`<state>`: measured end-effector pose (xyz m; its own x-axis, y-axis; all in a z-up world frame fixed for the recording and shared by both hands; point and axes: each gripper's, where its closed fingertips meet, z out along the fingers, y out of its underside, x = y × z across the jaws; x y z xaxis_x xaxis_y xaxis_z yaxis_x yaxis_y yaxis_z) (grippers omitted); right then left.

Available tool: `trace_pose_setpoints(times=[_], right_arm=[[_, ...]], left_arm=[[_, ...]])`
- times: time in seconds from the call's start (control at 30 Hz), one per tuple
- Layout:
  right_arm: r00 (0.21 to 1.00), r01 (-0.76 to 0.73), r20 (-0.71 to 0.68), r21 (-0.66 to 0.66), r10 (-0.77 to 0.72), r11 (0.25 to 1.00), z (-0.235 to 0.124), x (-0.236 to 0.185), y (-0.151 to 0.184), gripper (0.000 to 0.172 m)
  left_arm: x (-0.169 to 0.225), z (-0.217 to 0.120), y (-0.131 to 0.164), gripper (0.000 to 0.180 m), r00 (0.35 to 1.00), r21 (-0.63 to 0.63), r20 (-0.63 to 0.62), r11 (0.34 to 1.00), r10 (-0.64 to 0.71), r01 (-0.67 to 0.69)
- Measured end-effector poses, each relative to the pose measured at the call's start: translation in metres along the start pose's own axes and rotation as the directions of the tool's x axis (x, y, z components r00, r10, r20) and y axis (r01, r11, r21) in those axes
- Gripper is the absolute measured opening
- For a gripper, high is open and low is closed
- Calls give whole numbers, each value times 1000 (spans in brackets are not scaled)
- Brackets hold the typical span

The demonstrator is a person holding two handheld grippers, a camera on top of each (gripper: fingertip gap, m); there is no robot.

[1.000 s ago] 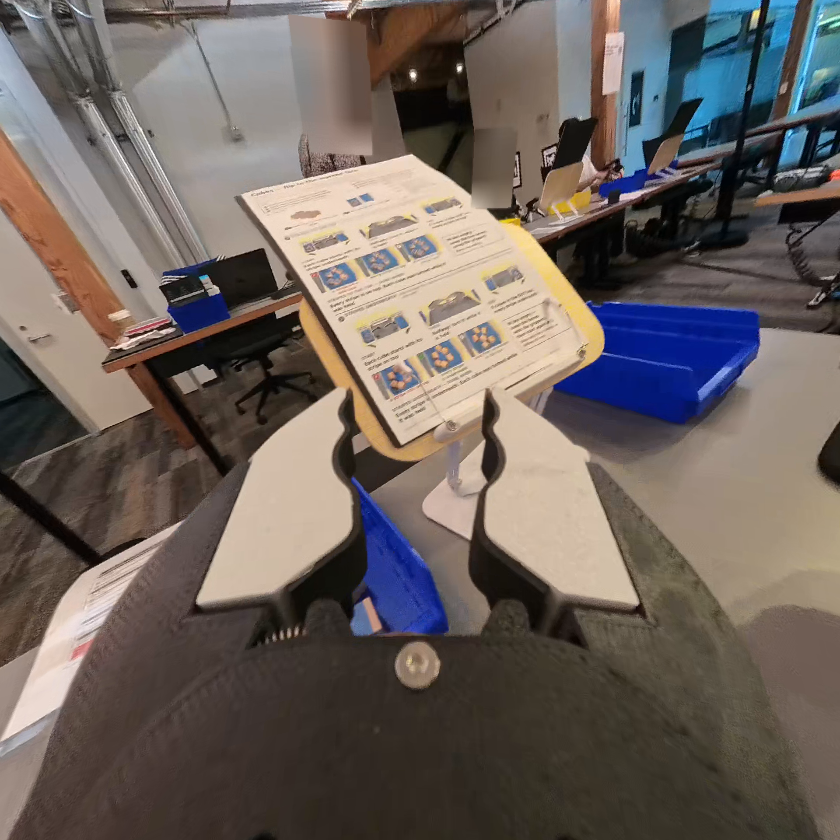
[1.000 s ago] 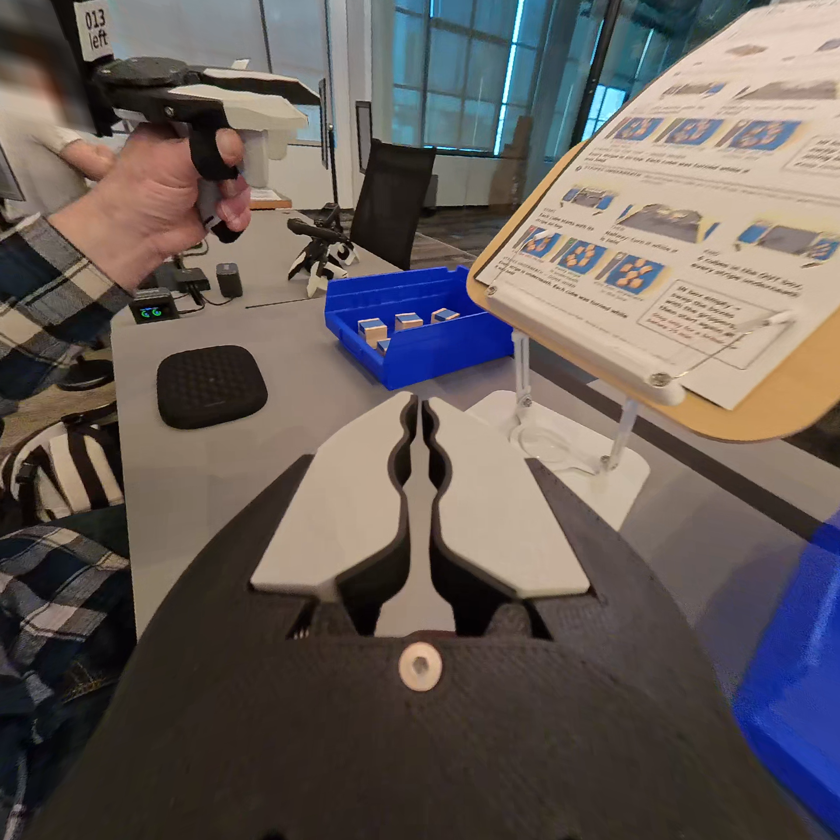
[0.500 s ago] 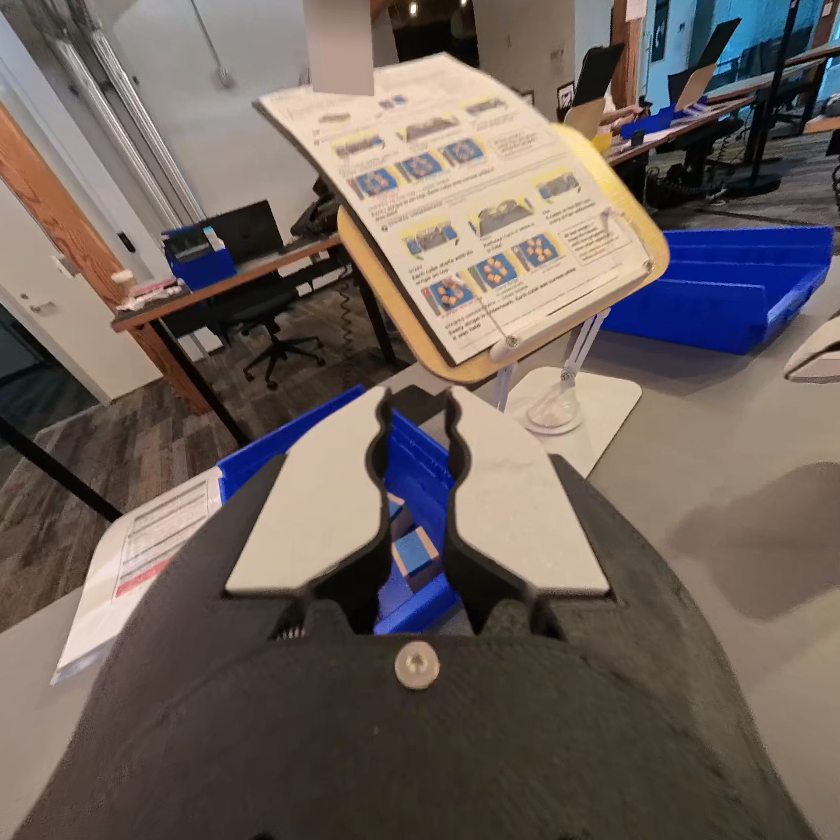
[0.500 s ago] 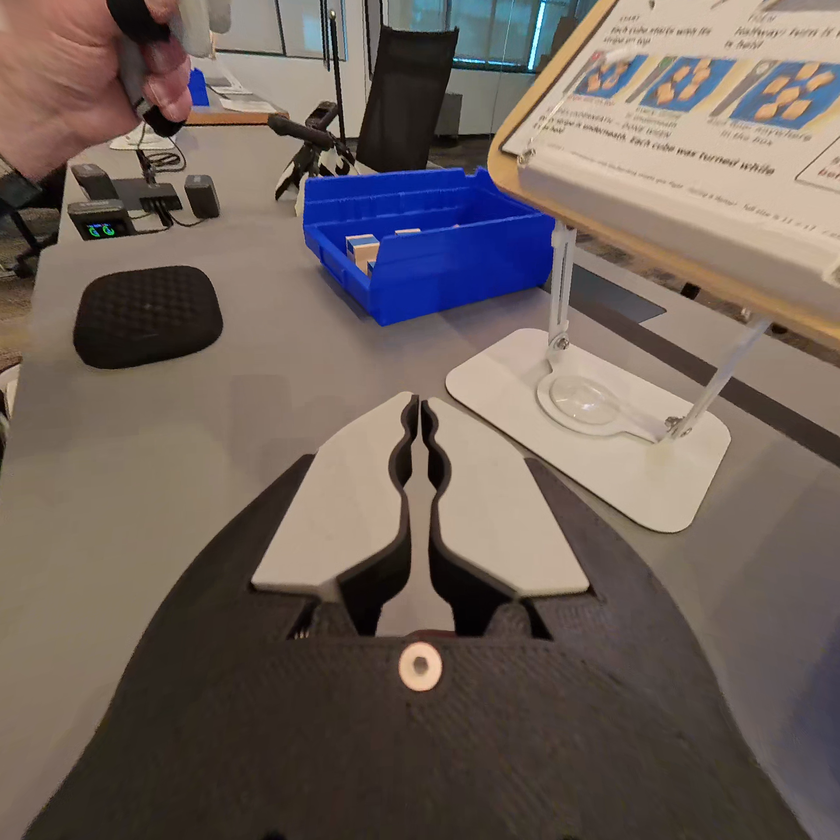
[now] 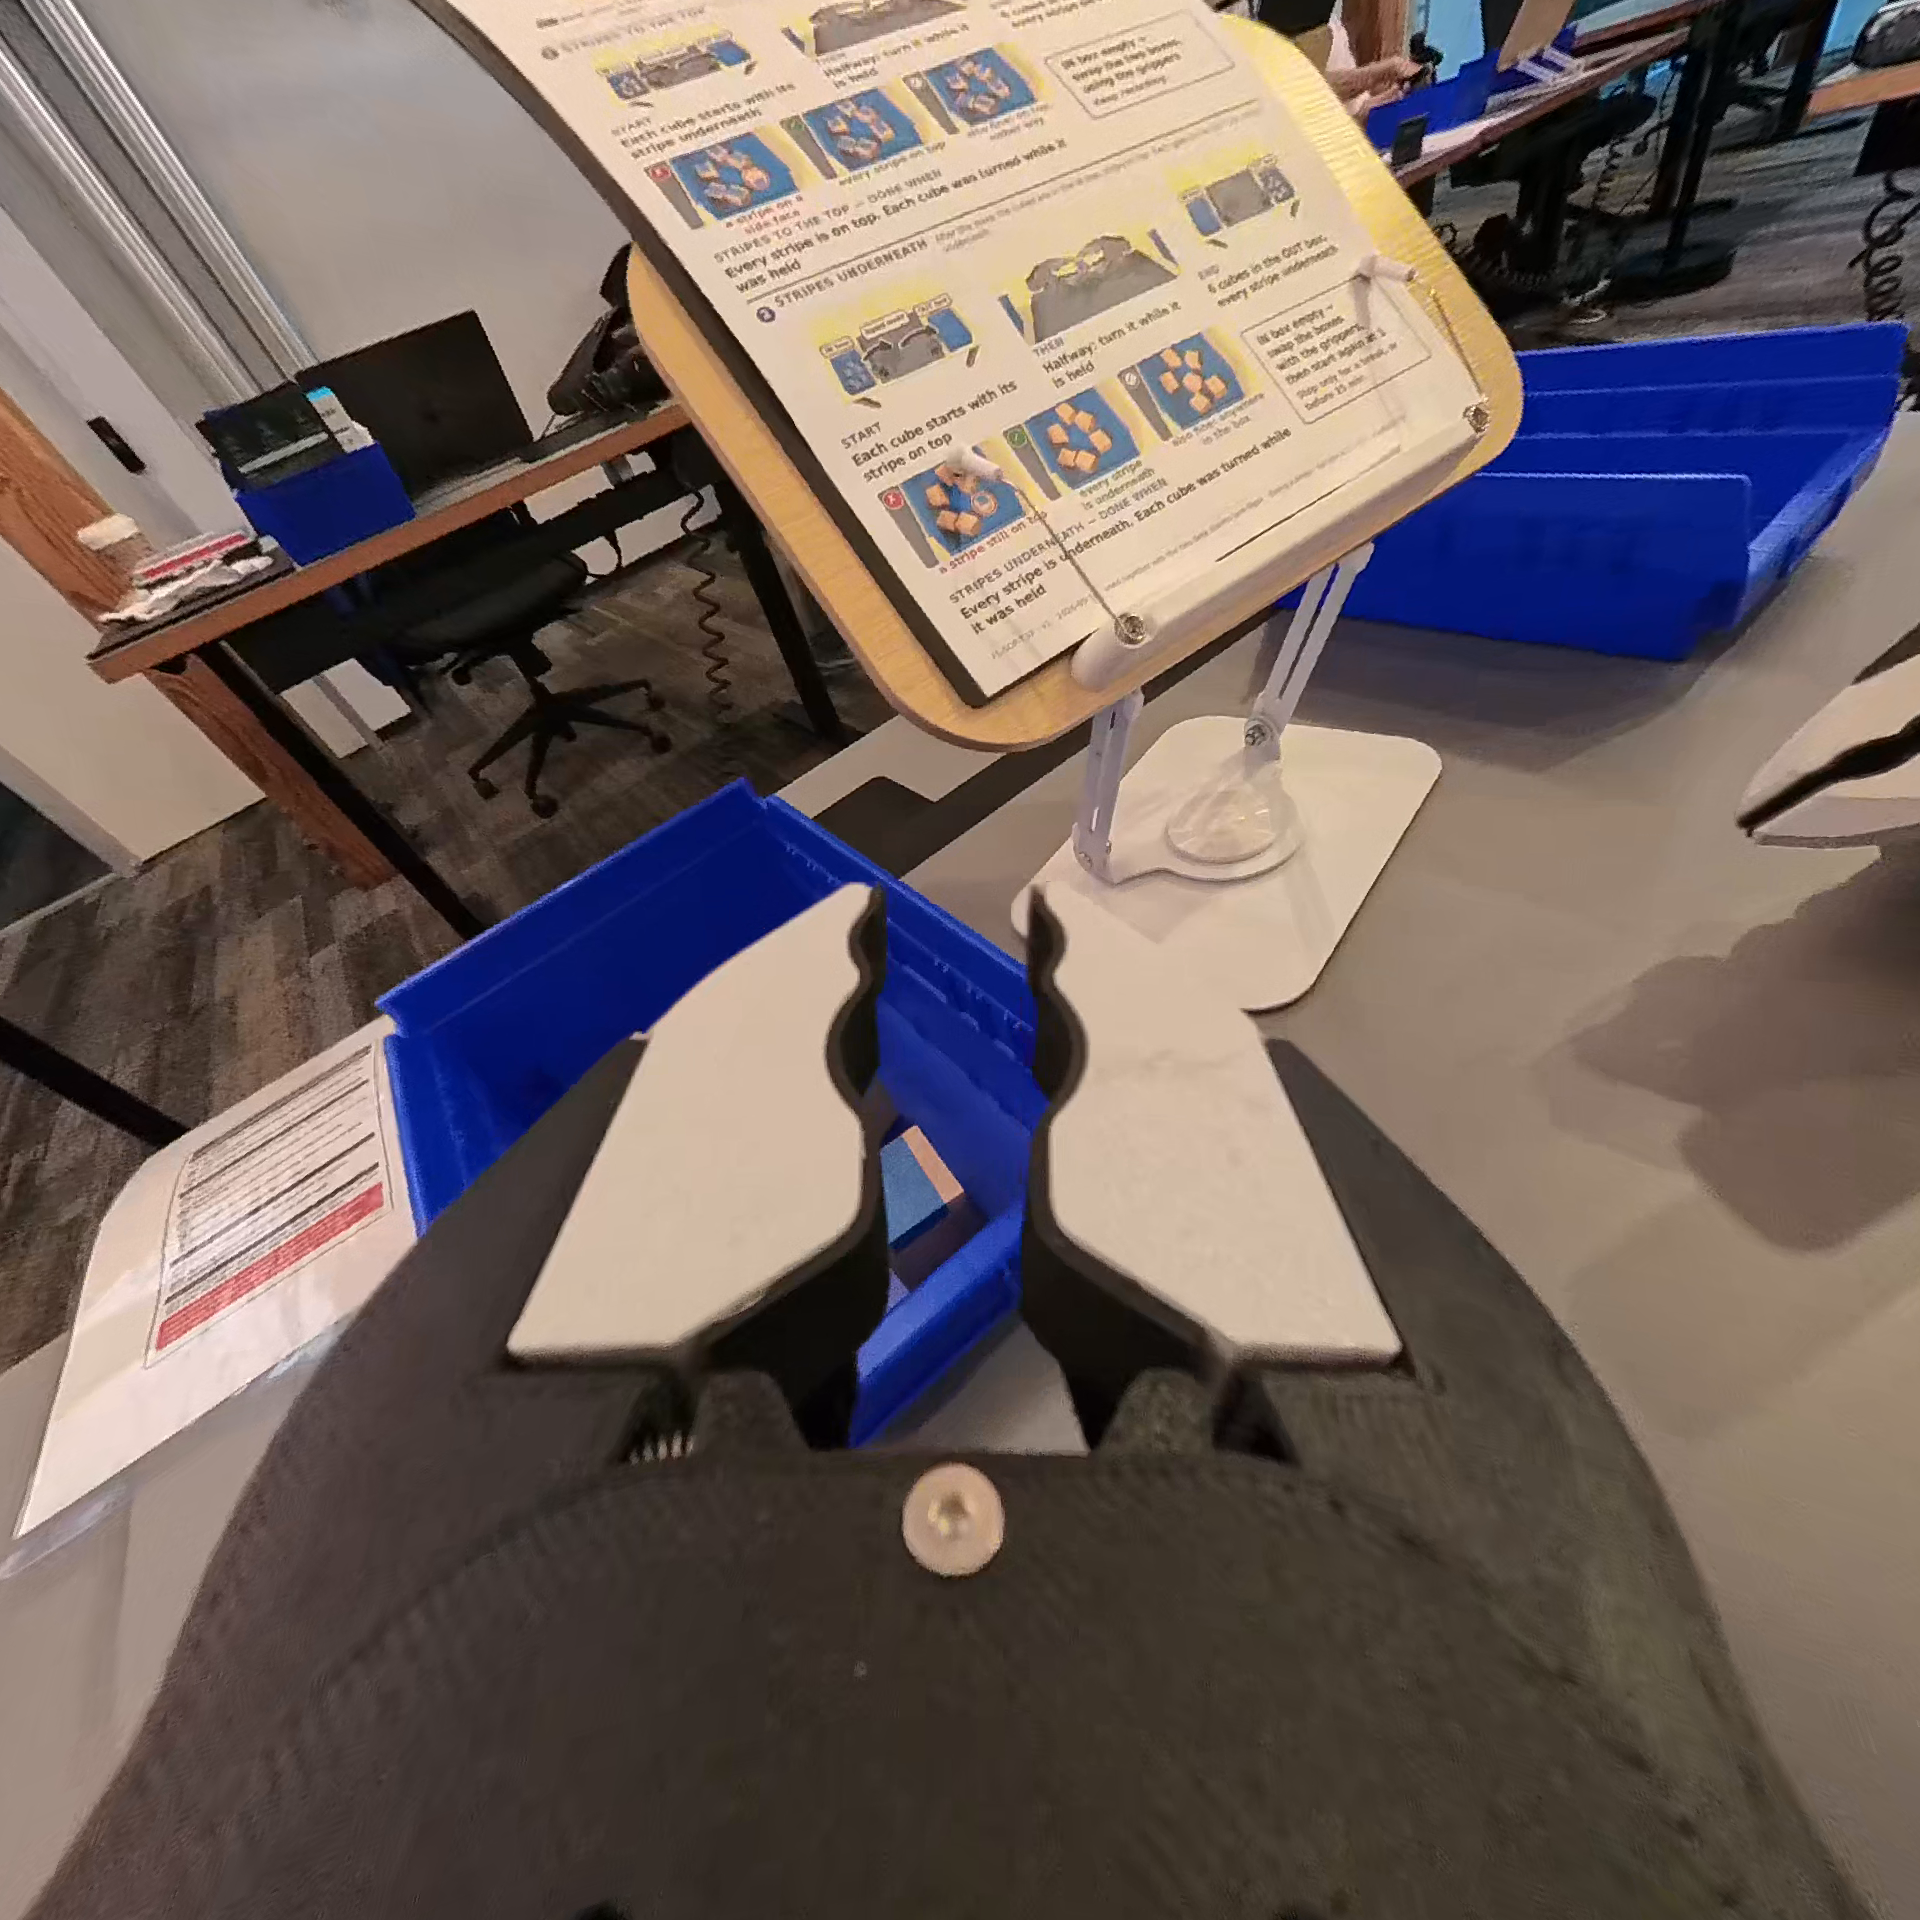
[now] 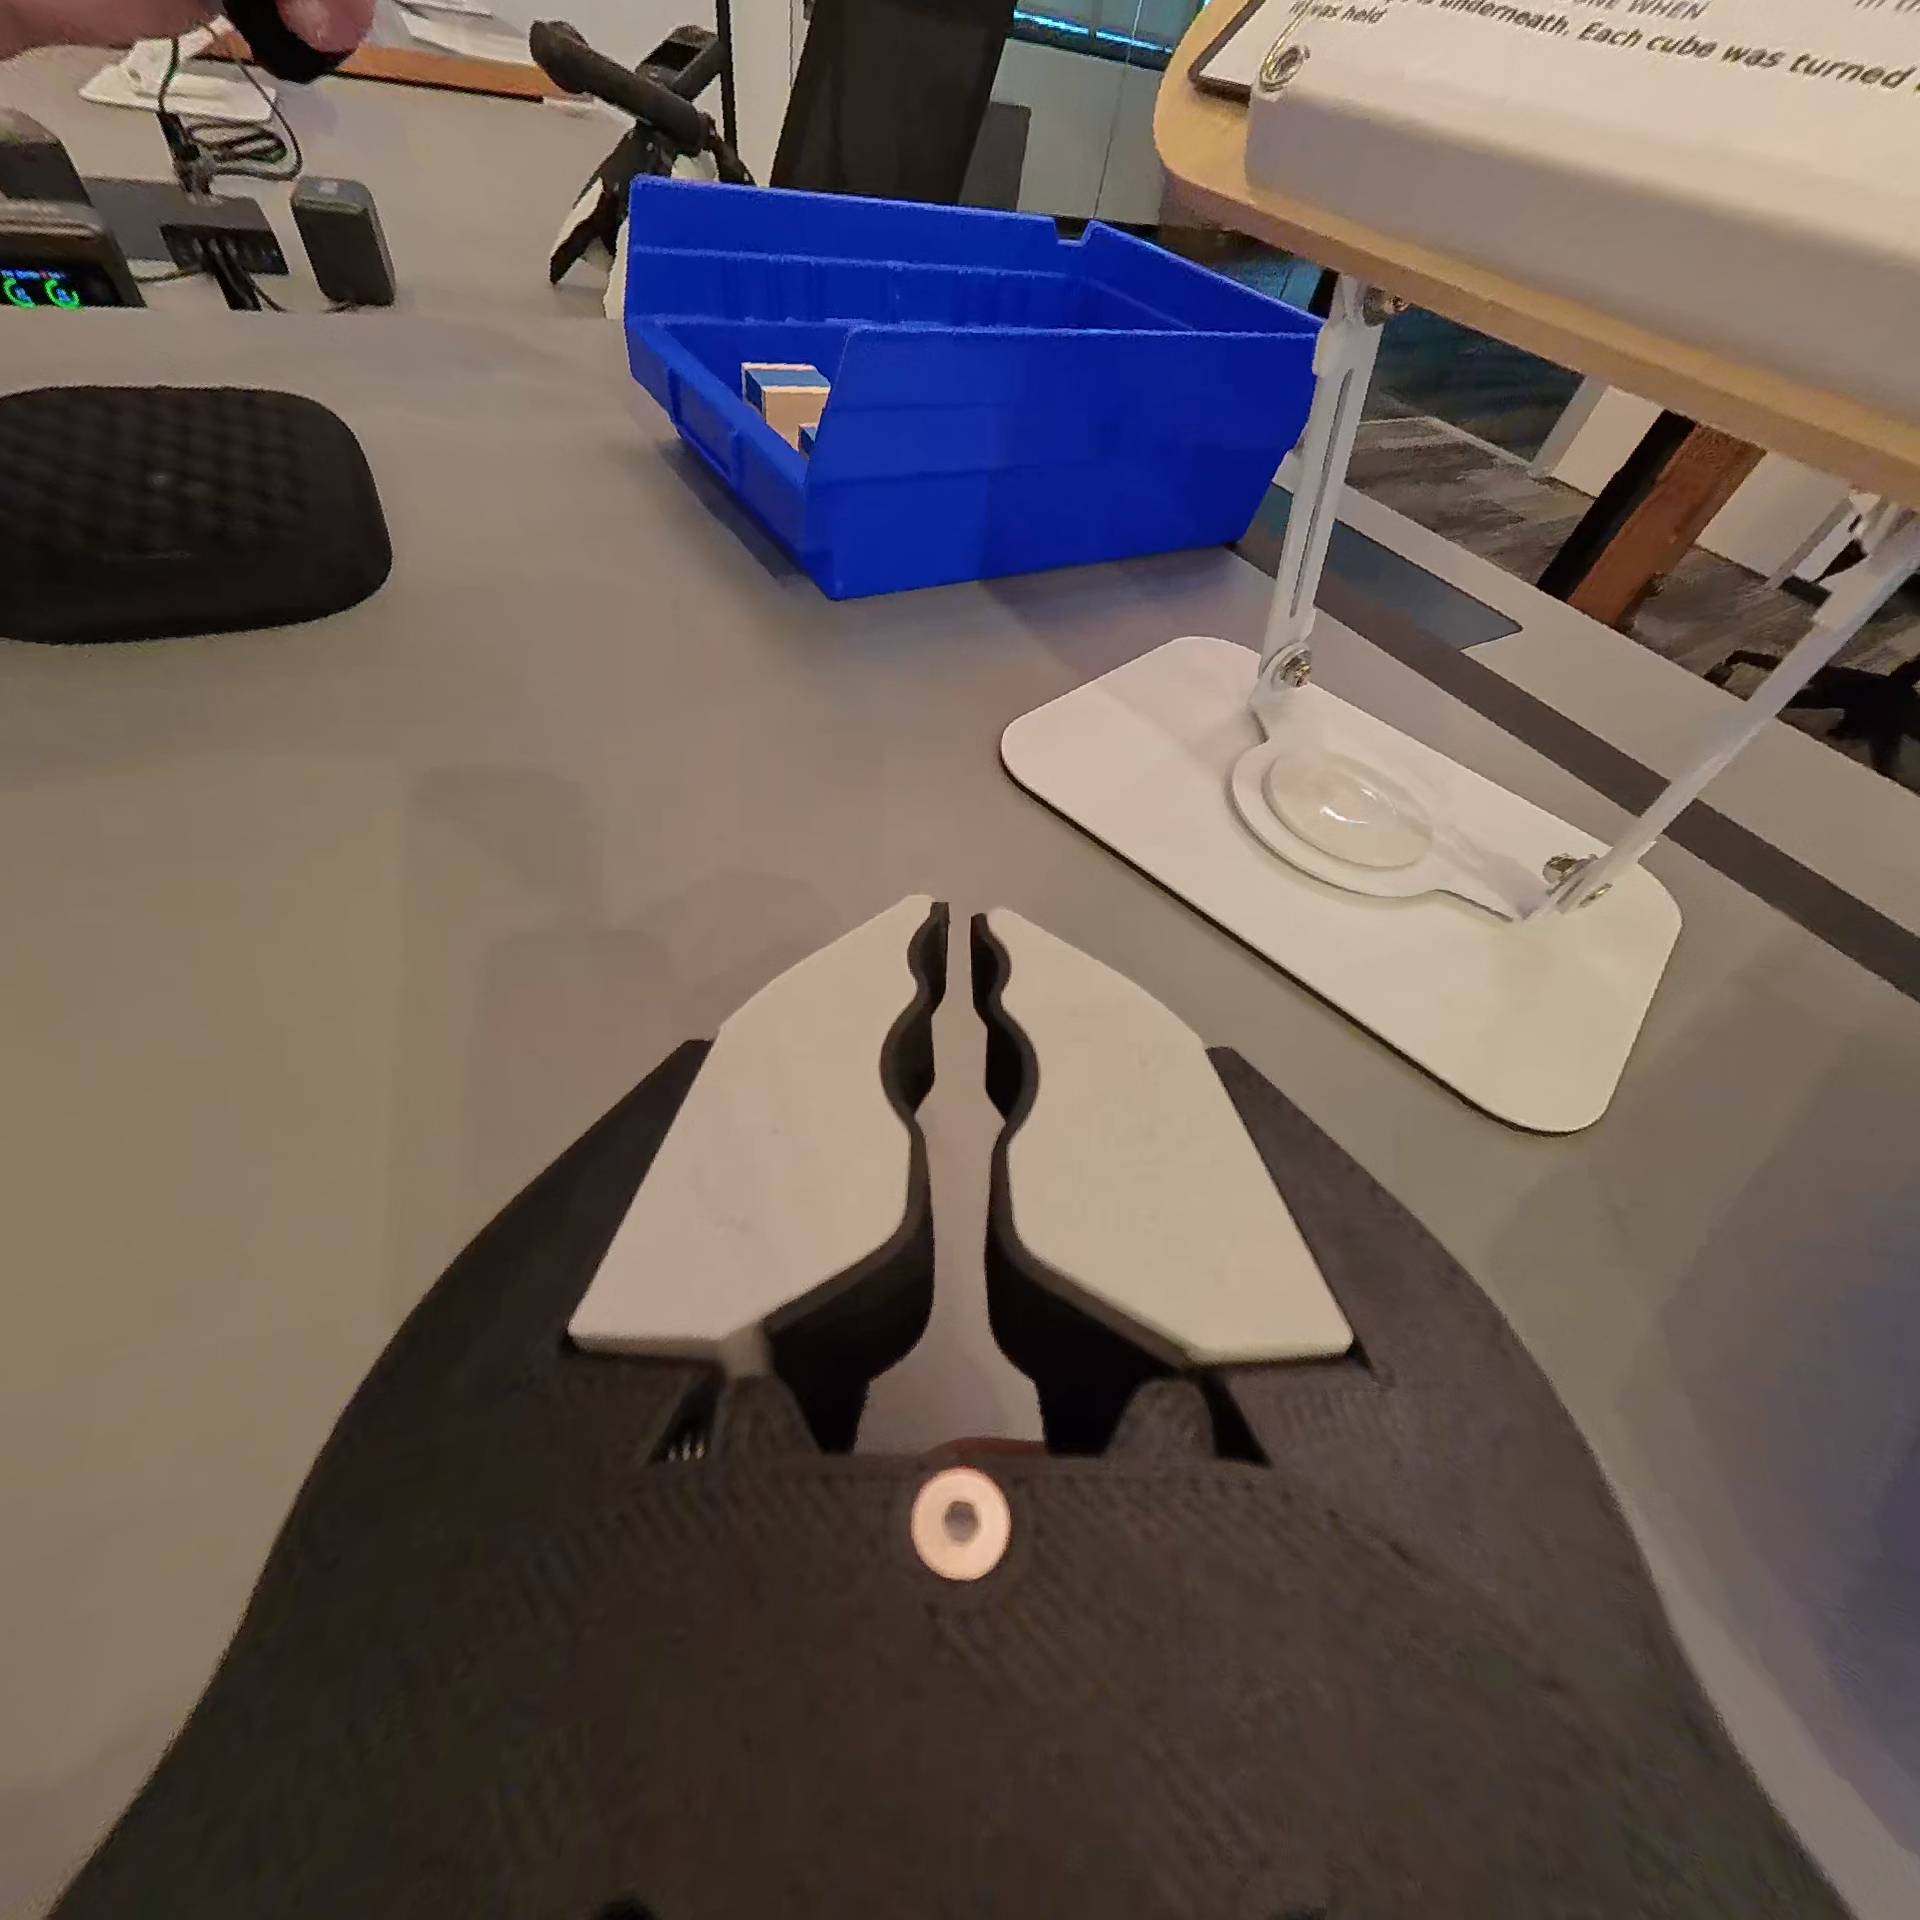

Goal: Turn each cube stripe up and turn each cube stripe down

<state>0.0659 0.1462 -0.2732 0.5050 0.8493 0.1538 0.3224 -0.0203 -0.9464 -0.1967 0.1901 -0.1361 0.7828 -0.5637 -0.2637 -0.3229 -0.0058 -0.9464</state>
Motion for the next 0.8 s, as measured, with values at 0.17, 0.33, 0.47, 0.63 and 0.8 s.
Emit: trace_pose_setpoints(times=[0.17, 0.33, 0.47, 0.63, 0.8], right_arm=[[1000, 11, -9, 7, -11, 1000, -1, 1, 0, 4], [1000, 0, 8, -9, 0, 1000, 1, 1, 2, 4], [1000, -3, 15, -19, 3, 1000, 2, 0, 3, 4], [1000, 10, 30, -30, -9, 999, 3, -3, 5, 3], [997, 50, 55, -61, -46, 997, 6, -10, 9, 2]], left_arm=[[-7, 0, 9, 44, 1000, -45, 10, 999, 14, -13], [-10, -1, 14, 50, 999, -80, 2, 996, 32, -32], [-8, 1, 23, 48, 998, -132, -29, 989, 57, -61], [-6, 6, 28, 47, 997, -149, -42, 986, 69, -74], [-7, 8, 30, 45, 996, -157, -47, 984, 74, -80]])
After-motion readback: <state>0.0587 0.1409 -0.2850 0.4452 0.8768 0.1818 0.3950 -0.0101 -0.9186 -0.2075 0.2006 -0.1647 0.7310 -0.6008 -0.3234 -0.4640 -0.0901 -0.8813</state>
